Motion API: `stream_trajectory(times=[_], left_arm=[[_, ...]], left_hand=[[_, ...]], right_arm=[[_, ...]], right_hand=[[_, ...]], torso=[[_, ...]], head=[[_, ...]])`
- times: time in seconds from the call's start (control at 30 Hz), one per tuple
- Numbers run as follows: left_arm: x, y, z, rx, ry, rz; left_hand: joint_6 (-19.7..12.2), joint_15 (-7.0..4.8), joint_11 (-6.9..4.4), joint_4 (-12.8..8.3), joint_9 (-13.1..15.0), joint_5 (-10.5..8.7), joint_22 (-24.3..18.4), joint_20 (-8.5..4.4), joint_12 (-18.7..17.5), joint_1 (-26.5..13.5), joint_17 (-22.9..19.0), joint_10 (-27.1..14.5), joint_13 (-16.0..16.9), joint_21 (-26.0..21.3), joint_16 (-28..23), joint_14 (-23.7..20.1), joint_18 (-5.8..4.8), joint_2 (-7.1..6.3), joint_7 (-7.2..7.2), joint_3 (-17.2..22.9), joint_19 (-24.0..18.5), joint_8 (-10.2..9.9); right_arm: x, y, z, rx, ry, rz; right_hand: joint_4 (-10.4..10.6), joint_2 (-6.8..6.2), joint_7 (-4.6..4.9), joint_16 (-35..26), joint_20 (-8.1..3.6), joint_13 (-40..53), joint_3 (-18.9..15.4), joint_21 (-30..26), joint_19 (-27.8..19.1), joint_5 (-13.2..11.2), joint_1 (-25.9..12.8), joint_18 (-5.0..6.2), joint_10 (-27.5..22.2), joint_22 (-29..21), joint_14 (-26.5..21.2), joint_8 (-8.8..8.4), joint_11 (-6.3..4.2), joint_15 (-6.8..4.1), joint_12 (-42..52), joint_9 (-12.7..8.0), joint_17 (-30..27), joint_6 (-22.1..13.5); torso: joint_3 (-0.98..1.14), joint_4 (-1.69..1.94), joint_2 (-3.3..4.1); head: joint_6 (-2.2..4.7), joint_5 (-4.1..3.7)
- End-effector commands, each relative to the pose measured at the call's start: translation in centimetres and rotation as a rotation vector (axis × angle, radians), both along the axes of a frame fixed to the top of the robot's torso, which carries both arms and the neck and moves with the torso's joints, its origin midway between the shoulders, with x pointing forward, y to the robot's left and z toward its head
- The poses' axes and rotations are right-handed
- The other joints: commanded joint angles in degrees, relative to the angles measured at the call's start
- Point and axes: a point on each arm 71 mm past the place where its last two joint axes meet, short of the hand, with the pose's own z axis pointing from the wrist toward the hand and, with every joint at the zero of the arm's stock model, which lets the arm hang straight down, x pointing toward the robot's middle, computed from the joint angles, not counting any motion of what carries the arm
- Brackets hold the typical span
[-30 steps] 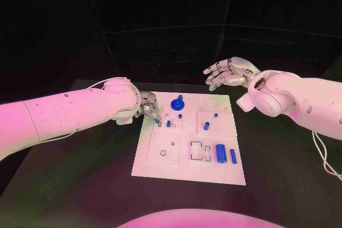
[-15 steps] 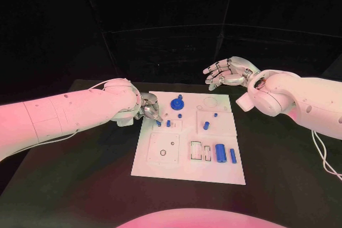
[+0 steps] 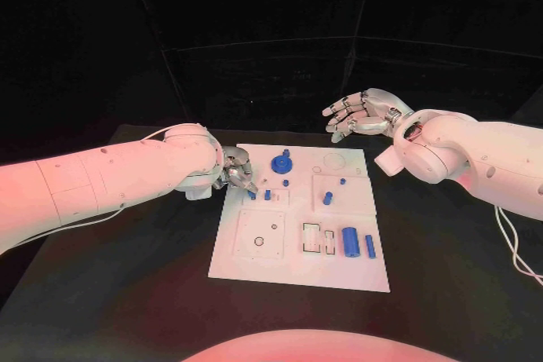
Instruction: Assemble the parts on the task board
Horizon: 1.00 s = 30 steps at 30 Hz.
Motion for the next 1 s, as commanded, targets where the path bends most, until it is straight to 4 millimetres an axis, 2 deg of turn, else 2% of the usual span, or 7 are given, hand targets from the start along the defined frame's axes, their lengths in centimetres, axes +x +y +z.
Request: stream_trajectory(times=[0.03,0.27,0.4,0.47,0.83,1.0], left_arm=[[-0.14,0.16,-0.25,0.023,0.025,0.001],[-0.36,0.14,-0.36,0.036,0.045,-0.01],[-0.44,0.13,-0.38,0.04,0.05,-0.014],[-0.46,0.13,-0.39,0.04,0.052,-0.015],[-0.3,0.12,-0.38,0.039,0.047,-0.01],[-0.14,0.09,-0.45,0.039,0.055,-0.001]], left_hand=[[0.2,-0.28,-0.1,-6.7,0.1,0.32,0.0,-0.16,0.0,0.2,15.1,0.4,0.0,0.3,0.2,6.0,0.24,0.18,-0.35,6.9,0.5,0.2],[0.3,-0.32,-0.16,-6.6,0.0,0.75,0.1,-0.19,-0.1,0.1,15.1,0.4,-0.1,0.3,0.2,6.0,0.22,0.01,-0.42,7.1,0.5,0.3],[0.5,-0.41,-0.26,-6.4,0.0,3.66,0.2,-0.27,-0.3,-0.3,15.1,0.7,-0.3,0.4,0.2,6.0,0.2,-0.64,-0.52,7.5,0.5,0.7],[0.5,-0.42,-0.28,-6.4,0.0,4.12,0.3,-0.3,-0.3,-0.4,15.1,0.7,-0.4,0.4,0.2,6.0,0.2,-0.75,-0.56,7.6,0.5,0.8],[0.5,-0.45,-0.32,-6.3,0.1,4.65,0.2,-0.32,-0.4,-0.5,15.1,0.8,-0.4,0.4,0.2,6.0,0.2,-0.89,-0.57,7.7,0.5,0.9],[0.5,-0.45,-0.3,-5.7,0.1,4.92,0.2,-0.33,-0.5,-1.0,15.1,0.8,-0.5,0.3,0.2,6.0,0.22,-0.57,-0.57,7.8,0.5,1.1]], right_arm=[[0.0,0.05,0.17,0.004,-0.006,0.01],[0.0,0.04,0.17,0.003,-0.005,0.011],[0.0,0.05,0.16,0.003,-0.005,0.012],[0.0,0.05,0.16,0.003,-0.005,0.012],[0.03,0.1,0.15,0.003,-0.004,0.013],[0.04,0.17,0.15,0.003,-0.004,0.014]], right_hand=[[-0.3,0.17,5.27,0.2,-0.05,-0.1,-0.1,-0.3,0.4,0.4,0.3,-0.38,-0.3,-0.1,-0.4,0.38,0.04,-0.05,0.4,0.1,-0.1,-0.3],[-0.3,0.17,5.27,0.2,-0.05,-0.1,-0.1,-0.3,0.4,0.4,0.3,-0.38,-0.3,-0.1,-0.4,0.38,0.04,-0.05,0.4,0.1,-0.1,-0.3],[-0.3,0.17,5.27,0.2,-0.05,-0.1,-0.1,-0.3,0.4,0.4,0.3,-0.38,-0.3,-0.1,-0.4,0.38,0.04,-0.05,0.4,0.1,-0.1,-0.3],[-0.3,0.17,5.27,0.2,-0.05,-0.1,-0.1,-0.3,0.4,0.4,0.3,-0.38,-0.3,-0.1,-0.4,0.38,0.04,-0.05,0.4,0.1,-0.1,-0.3],[-0.4,0.18,5.3,0.3,-0.05,-0.3,-0.2,-0.4,0.5,0.4,0.3,-0.41,-0.4,-0.1,-0.4,0.56,0.06,-0.03,0.6,0.1,-0.2,-0.5],[-0.4,0.18,5.3,0.3,-0.05,-0.3,-0.2,-0.4,0.5,0.4,0.3,-0.41,-0.4,-0.1,-0.4,0.56,0.06,-0.03,0.6,0.1,-0.2,-0.5]], torso=[[0.02,-0.05,-0.02],[0.01,0.03,-0.03],[0.0,0.02,-0.03],[-0.01,0.0,-0.03],[0.0,0.04,-0.02],[0.05,-0.07,-0.04]], head=[[-0.12,0.02],[-0.18,-0.03],[-0.18,-0.01],[-0.19,-0.01],[-0.16,0.06],[-0.1,0.04]])
